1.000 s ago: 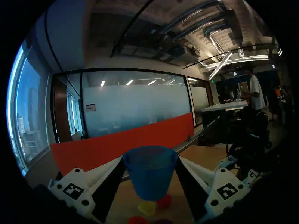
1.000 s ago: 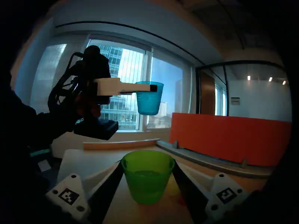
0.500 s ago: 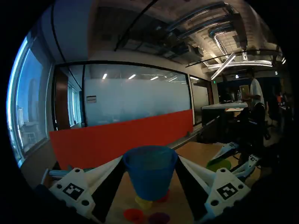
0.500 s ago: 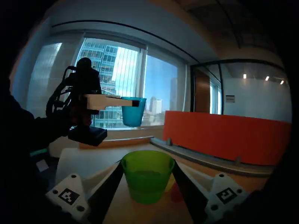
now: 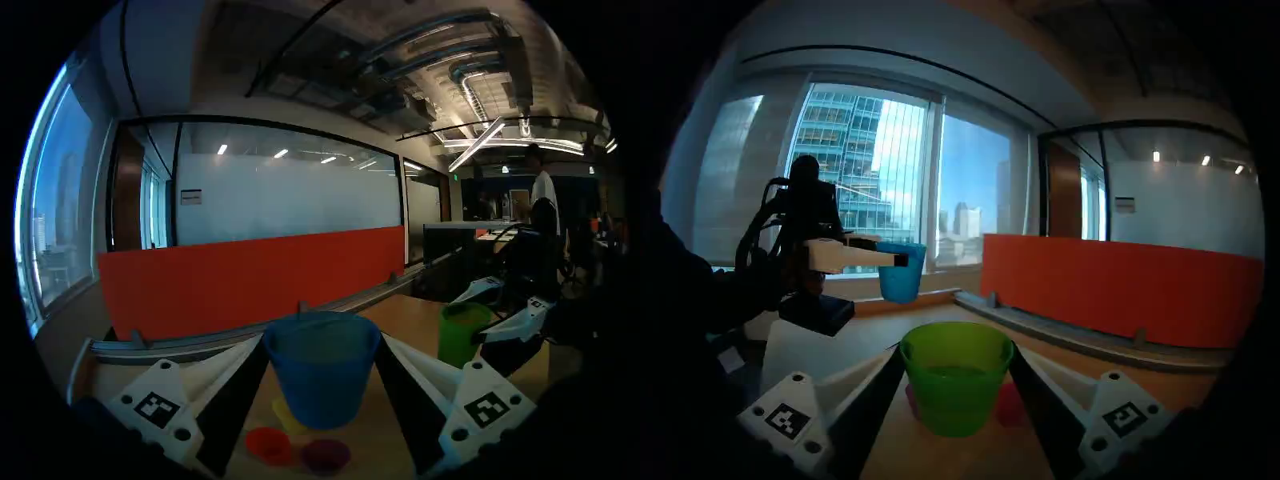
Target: Pour water
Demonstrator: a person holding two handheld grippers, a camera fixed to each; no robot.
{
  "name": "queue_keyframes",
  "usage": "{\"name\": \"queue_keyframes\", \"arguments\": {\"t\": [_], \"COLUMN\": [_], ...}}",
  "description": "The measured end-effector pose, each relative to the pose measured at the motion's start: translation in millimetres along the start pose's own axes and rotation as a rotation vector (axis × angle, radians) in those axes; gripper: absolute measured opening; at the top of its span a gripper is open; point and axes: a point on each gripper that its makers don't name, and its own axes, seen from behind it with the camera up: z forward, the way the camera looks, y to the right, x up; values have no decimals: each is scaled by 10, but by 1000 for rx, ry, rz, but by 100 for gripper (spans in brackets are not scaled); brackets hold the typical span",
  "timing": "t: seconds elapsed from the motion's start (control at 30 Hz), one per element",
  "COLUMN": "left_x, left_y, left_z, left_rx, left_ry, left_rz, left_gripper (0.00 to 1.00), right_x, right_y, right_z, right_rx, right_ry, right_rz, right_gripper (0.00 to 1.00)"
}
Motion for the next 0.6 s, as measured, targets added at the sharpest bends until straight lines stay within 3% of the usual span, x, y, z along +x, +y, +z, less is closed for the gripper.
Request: {"name": "queue_keyframes", "arguments": {"t": [0.6], "left_x": [-307], "left_y": [182], "left_z": [-64], "left_rx": [-56], "left_ry": [-29], "left_rz": [24], "left_gripper": [88], "right_x": [69], "right_y": [172], "right_z": [-91], "right_rx": [-22], "right_ry": [-19], "right_rz": [32], "right_gripper": [92]}}
